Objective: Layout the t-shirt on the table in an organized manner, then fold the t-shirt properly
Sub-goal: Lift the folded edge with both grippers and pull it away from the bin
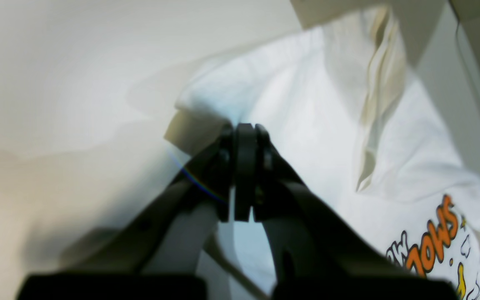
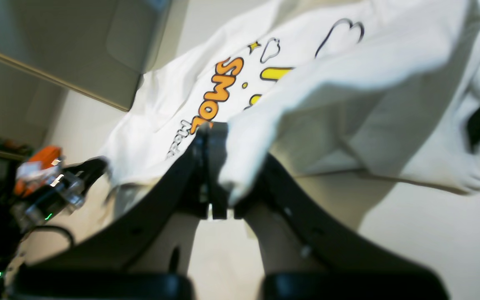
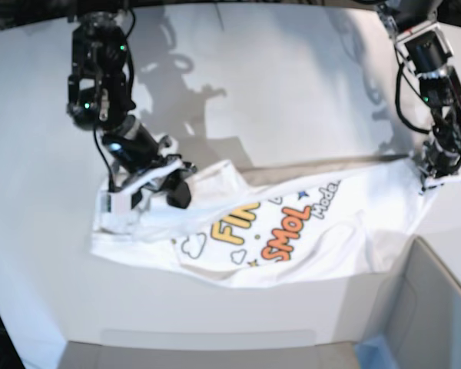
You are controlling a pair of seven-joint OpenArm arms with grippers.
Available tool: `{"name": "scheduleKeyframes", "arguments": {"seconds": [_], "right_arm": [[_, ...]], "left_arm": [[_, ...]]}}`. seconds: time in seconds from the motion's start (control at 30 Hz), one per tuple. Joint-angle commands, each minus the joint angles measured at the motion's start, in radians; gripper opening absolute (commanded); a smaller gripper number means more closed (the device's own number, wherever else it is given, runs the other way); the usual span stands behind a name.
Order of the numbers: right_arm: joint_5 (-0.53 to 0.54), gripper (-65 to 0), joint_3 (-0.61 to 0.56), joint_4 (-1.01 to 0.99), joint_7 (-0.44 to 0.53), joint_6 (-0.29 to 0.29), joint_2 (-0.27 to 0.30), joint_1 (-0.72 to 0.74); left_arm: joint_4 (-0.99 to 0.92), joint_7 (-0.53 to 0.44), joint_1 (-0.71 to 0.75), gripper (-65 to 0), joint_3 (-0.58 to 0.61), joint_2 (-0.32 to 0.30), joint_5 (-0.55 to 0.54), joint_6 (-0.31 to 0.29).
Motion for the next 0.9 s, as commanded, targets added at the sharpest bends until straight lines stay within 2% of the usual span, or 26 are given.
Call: {"name": "scheduleKeyframes", "arguments": {"seconds": [0.0, 0.1, 0.2, 0.3, 0.43, 0.63, 0.73, 0.8, 0.87], "right_arm": [[-0.001, -65.0, 0.002, 0.05, 0.021, 0.014, 0.011, -0.008], [0.0, -65.0, 0.008, 0.057, 0.087, 0.016, 0.028, -0.052], [-0.006, -65.0, 0.002, 0.057, 0.24, 0.016, 0.059, -0.118], [-0.019, -65.0, 0.012, 0.056, 0.342, 0.016, 0.077, -0.141], [-0.168, -65.0, 0.048, 0.053, 0.471, 0.016, 0.082, -0.152], [-0.375, -65.0, 0.051, 0.047, 0.859, 0.013, 0.082, -0.237], [-0.443, -65.0, 0.049, 0.034, 0.991, 0.003, 0.077, -0.275], [-0.481, -65.0, 0.058, 0.024, 1.078, -0.032, 0.063, -0.299], [-0.526, -65.0, 0.074, 0.024, 1.183, -0.099, 0.055, -0.333]], "left_arm": [[0.061, -0.018, 0.004, -65.0, -0.042, -0.004, -0.004, -0.007], [0.145, -0.016, 0.053, -65.0, -0.097, 0.034, -0.004, -0.007], [0.201, -0.016, 0.11, -65.0, -0.126, 0.062, -0.004, -0.007], [0.214, -0.016, 0.144, -65.0, -0.145, 0.091, -0.004, -0.007], [0.214, -0.016, 0.182, -65.0, -0.201, 0.139, -0.004, -0.007], [0.22, -0.016, 0.227, -65.0, -0.212, 0.169, -0.004, -0.007], [0.247, -0.021, 0.245, -65.0, -0.235, 0.195, -0.004, -0.007], [0.291, -0.021, 0.251, -65.0, -0.284, 0.232, -0.004, -0.007], [0.348, -0.018, 0.253, -65.0, -0.341, 0.271, -0.004, -0.009]]}}
